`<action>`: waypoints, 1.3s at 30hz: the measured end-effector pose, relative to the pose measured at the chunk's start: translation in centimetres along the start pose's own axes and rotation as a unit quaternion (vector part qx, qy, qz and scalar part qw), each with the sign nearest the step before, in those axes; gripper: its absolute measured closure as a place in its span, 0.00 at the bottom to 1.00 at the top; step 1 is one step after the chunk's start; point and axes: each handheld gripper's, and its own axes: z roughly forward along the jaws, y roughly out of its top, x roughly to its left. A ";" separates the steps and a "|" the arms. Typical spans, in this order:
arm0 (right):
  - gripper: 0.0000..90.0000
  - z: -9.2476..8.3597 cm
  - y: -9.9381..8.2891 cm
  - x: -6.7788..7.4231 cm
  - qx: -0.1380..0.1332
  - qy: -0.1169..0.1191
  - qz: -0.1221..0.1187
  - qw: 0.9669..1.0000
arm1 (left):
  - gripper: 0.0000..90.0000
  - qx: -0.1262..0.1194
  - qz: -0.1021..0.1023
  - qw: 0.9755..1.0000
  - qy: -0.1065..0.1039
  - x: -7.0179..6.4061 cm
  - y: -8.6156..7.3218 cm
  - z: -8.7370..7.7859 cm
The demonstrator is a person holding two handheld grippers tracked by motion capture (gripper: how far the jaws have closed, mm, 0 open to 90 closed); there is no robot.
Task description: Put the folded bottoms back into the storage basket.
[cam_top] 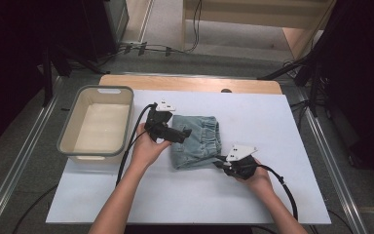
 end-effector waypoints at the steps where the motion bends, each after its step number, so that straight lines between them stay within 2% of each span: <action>1: 0.82 0.0 0.0 0.0 0.000 0.000 0.000 1.000 | 0.00 0.001 -0.002 1.000 0.001 0.1 0.1 0.2; 8: 0.82 0.0 0.0 0.0 0.000 0.000 0.000 1.000 | 0.00 0.006 -0.019 1.000 0.003 1.4 0.9 1.0; 24: 0.82 0.0 0.0 0.0 -0.001 0.001 0.000 1.000 | 0.00 0.027 -0.041 0.999 0.020 3.4 2.6 2.9; 39: 0.82 0.0 0.0 0.0 -0.001 0.001 0.003 1.000 | 0.00 0.041 -0.083 0.995 0.032 6.0 2.0 4.5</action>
